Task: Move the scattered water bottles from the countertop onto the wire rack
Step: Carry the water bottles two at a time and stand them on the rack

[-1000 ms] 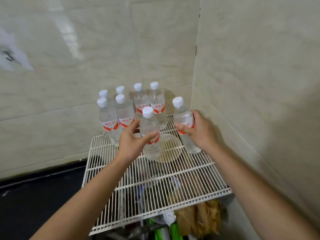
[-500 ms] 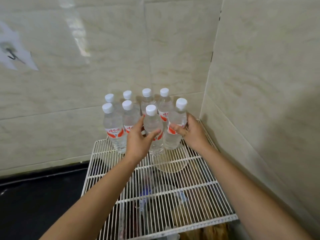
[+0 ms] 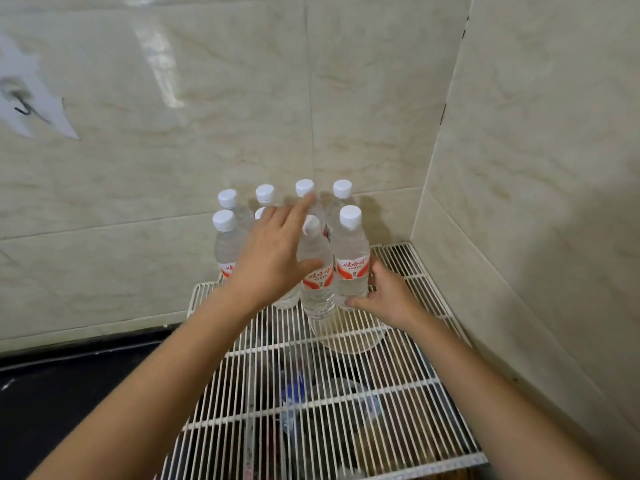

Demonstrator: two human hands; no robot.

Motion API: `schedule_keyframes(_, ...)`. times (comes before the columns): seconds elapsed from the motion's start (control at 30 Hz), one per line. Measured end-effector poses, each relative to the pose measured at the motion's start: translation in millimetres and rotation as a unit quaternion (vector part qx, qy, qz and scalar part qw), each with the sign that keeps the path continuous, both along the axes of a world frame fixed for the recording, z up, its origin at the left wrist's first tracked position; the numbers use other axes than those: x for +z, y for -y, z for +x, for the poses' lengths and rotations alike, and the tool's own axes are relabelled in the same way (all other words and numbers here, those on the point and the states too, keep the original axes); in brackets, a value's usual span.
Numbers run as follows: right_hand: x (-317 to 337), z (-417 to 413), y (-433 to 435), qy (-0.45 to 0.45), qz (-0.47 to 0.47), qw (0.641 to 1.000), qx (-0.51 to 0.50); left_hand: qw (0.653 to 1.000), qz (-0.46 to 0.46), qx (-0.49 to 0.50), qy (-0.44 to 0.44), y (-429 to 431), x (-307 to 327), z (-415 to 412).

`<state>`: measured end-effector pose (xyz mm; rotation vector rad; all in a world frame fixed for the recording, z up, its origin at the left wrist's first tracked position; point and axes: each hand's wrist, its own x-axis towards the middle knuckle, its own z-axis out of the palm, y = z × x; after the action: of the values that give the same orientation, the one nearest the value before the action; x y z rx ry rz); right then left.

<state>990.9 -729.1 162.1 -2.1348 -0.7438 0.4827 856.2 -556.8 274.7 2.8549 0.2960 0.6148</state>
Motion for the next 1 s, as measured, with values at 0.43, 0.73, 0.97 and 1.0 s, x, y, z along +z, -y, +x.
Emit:
schedule_keyframes(0.43,-12,5,-16,0.038,-0.018,0.999,-0.03,0.975,0.209,0.013,-0.079,-25,17,40)
schedule_keyframes(0.73,-11,10,-23,0.033,-0.02,0.999,-0.028,0.982,0.157,-0.015,-0.103,-36,13,43)
schedule_keyframes(0.97,-6,7,-28,0.032,-0.038,0.998,-0.04,0.974,0.202,-0.019,-0.103,-39,6,43)
schedule_keyframes(1.0,-4,6,-27,0.035,-0.046,0.998,-0.038,0.974,0.203,-0.023,-0.099,-38,6,42)
